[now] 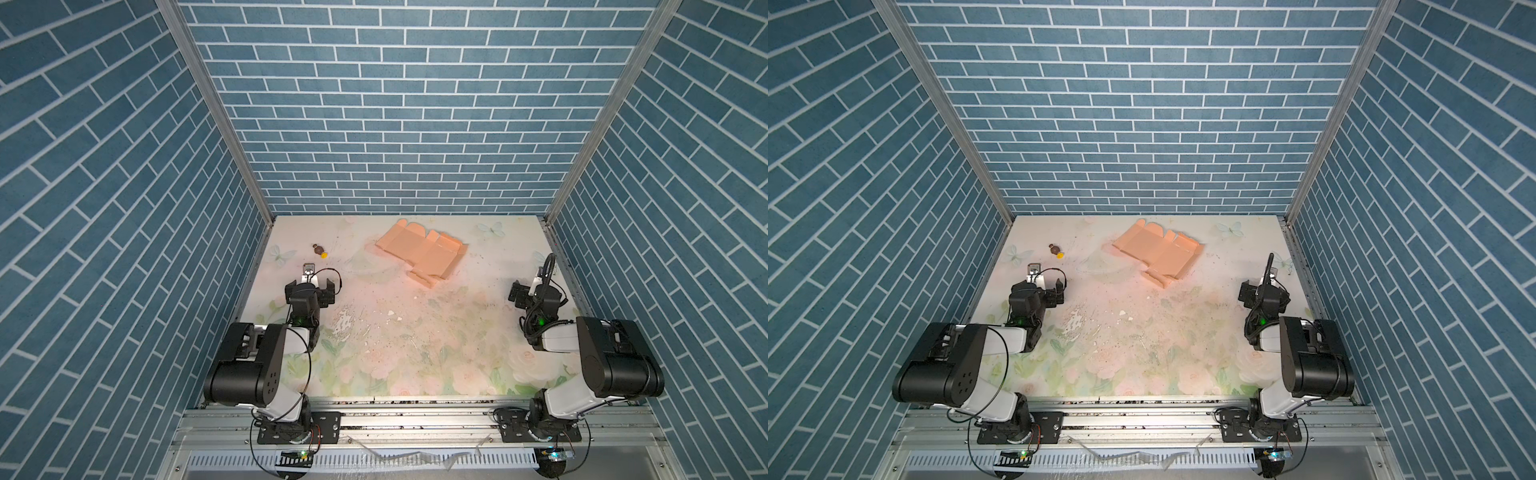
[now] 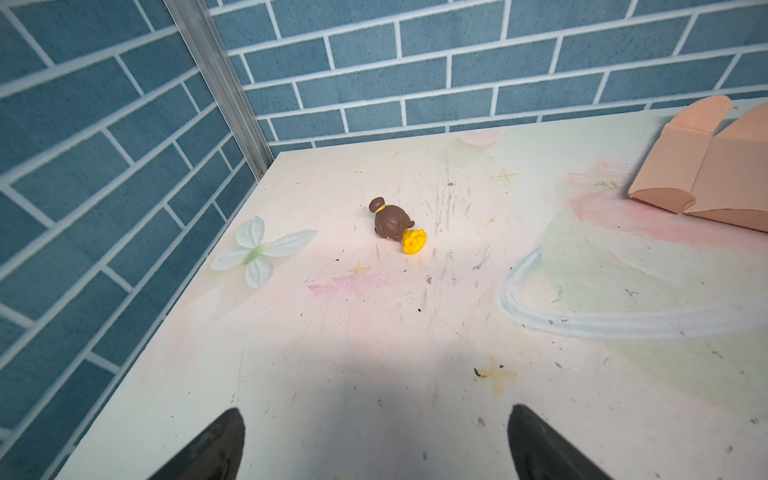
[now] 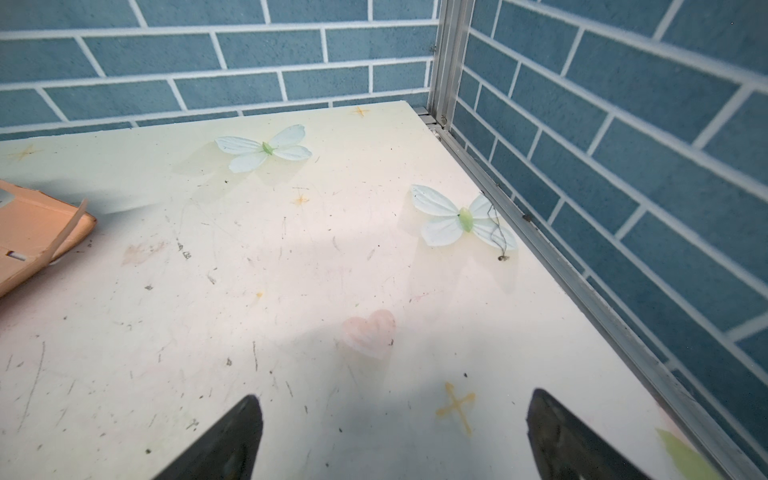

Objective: Fold the paper box

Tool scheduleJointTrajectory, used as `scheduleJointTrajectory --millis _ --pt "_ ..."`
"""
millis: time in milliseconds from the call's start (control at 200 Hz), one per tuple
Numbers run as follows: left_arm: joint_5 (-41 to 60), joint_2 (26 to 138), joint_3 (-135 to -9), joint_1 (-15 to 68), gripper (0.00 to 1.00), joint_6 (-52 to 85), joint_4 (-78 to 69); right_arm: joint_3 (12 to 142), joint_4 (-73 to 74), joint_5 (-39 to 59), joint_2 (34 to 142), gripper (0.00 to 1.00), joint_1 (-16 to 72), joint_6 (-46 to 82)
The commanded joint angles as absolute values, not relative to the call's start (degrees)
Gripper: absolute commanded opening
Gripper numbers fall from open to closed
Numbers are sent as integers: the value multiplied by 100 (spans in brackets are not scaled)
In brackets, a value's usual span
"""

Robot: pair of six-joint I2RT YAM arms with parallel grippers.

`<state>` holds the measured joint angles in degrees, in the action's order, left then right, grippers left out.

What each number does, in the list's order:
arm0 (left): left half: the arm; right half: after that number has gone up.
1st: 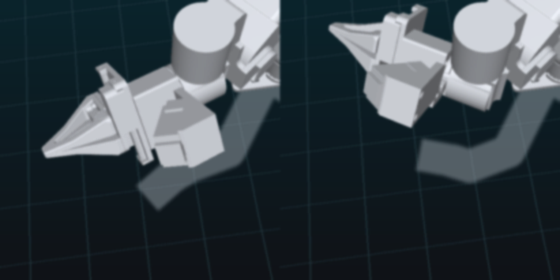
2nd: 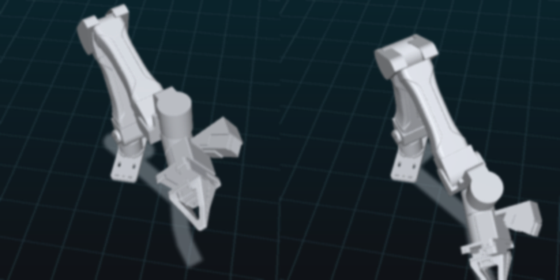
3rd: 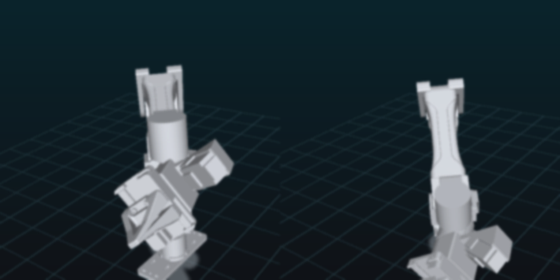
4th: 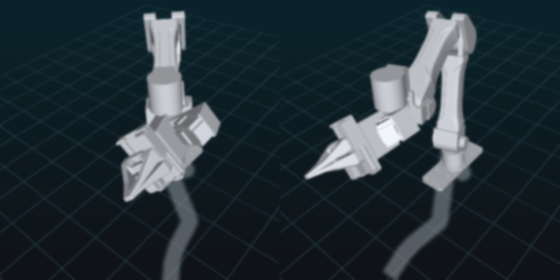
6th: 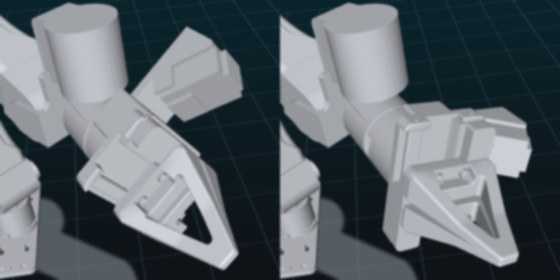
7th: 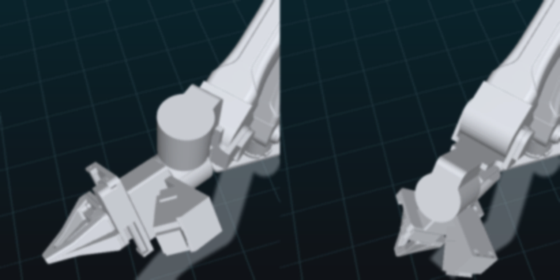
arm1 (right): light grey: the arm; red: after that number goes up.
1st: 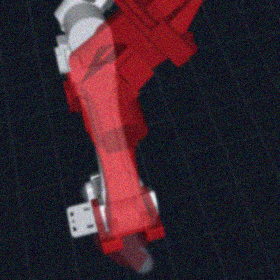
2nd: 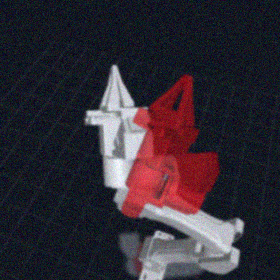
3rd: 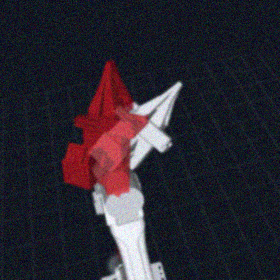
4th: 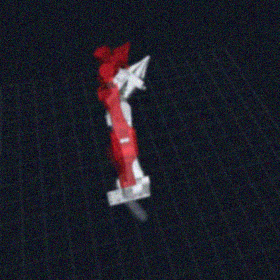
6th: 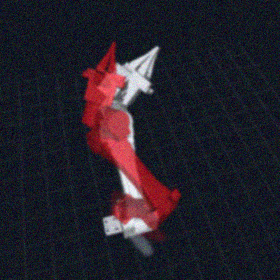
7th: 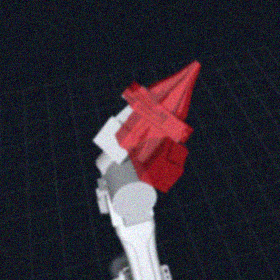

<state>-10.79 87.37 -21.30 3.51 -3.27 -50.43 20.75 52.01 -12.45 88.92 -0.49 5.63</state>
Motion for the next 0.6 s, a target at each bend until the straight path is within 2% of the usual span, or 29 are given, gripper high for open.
scheduleJointTrajectory --millis 0,100,160,250,415,595 --pt "-956 8771 -2180 325 100 -342 -5027 2101 5299 -1326 8849 97 -49 473" --pt "-968 8750 -2117 332 100 -326 -5127 2043 5402 -1442 8832 96 -36 474" --pt "-1305 8536 -2151 428 100 -310 -4984 1942 5595 -1594 8805 96 -1 484" --pt "-1983 7979 -2650 628 99 -334 -3680 1820 5799 -1668 8754 95 102 366" --pt "-2164 7095 -3536 748 100 144 -1715 1773 5902 -1803 8729 91 255 222" --pt "-2143 6666 -3920 1188 100 183 -1077 1804 5813 -1786 8696 85 255 226"
